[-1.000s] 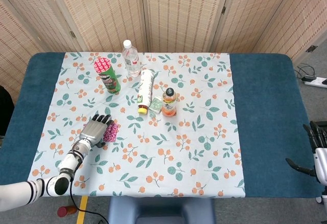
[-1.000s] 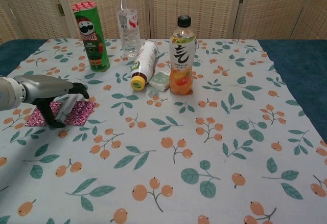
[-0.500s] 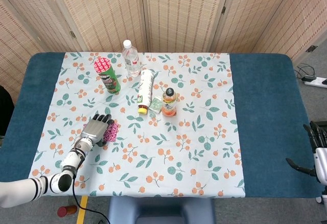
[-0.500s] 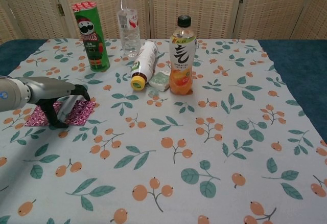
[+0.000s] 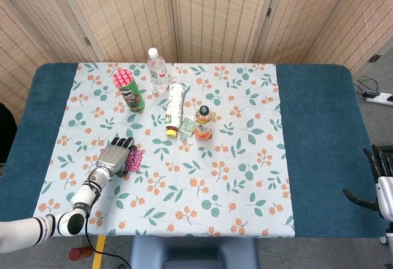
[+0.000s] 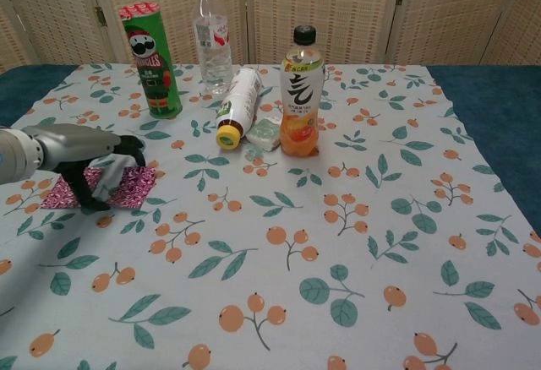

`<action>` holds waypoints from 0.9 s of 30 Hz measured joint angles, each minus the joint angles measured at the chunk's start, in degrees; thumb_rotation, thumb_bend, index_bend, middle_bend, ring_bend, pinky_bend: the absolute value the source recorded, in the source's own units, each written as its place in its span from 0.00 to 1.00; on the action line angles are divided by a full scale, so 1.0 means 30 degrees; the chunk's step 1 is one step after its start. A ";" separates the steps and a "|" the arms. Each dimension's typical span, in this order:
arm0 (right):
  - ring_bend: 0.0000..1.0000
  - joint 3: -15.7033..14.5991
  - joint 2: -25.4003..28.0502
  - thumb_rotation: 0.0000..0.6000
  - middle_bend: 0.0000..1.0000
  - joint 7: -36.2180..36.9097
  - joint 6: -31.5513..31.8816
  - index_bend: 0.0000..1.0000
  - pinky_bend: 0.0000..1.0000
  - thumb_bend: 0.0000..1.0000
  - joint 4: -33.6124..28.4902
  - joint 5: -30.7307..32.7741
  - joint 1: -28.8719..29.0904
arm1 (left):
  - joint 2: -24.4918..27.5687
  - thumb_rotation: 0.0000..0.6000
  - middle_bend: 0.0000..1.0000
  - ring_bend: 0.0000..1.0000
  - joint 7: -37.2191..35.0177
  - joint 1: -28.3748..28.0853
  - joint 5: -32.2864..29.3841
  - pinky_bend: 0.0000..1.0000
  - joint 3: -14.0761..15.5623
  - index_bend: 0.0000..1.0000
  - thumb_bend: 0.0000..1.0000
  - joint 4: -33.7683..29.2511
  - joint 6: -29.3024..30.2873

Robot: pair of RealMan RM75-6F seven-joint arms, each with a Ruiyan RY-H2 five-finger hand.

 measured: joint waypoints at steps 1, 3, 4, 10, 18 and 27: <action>0.00 0.0001 0.0008 0.82 0.00 0.0006 -0.0005 0.00 0.00 0.19 -0.0005 0.0004 0.0000 | 0.0149 1.00 0.00 0.00 -0.0056 0.0056 0.0078 0.00 -0.0002 0.26 0.33 -0.0150 0.0106; 0.00 0.0013 0.0015 0.82 0.00 0.0028 -0.0007 0.00 0.00 0.19 -0.0007 0.0007 0.0007 | 0.0537 1.00 0.00 0.00 -0.0171 0.0193 0.0233 0.00 -0.0007 0.26 0.33 -0.0491 0.0318; 0.00 0.0015 0.0013 0.82 0.00 0.0034 0.0005 0.00 0.00 0.19 -0.0007 -0.0008 0.0009 | 0.0716 1.00 0.00 0.00 -0.0213 0.0257 0.0298 0.00 -0.0007 0.26 0.33 -0.0638 0.0431; 0.00 0.0017 -0.0001 0.82 0.00 0.0018 0.0062 0.00 0.00 0.19 -0.0049 -0.0152 0.0058 | 0.1959 1.00 0.00 0.00 -0.0380 0.0764 0.0846 0.00 0.0171 0.25 0.33 -0.1560 0.1112; 0.00 0.0001 -0.0003 0.82 0.00 -0.0100 0.0169 0.00 0.00 0.19 -0.0210 -0.0335 0.0102 | 0.2808 1.00 0.00 0.00 -0.0947 0.1680 0.1309 0.00 0.0616 0.23 0.33 -0.1482 0.1460; 0.00 -0.0039 0.0170 0.82 0.00 -0.0438 0.0370 0.00 0.00 0.19 -0.0615 -0.0457 0.0051 | 0.2025 1.00 0.00 0.00 -0.1435 0.2090 0.1419 0.00 0.0770 0.22 0.33 0.0349 0.0820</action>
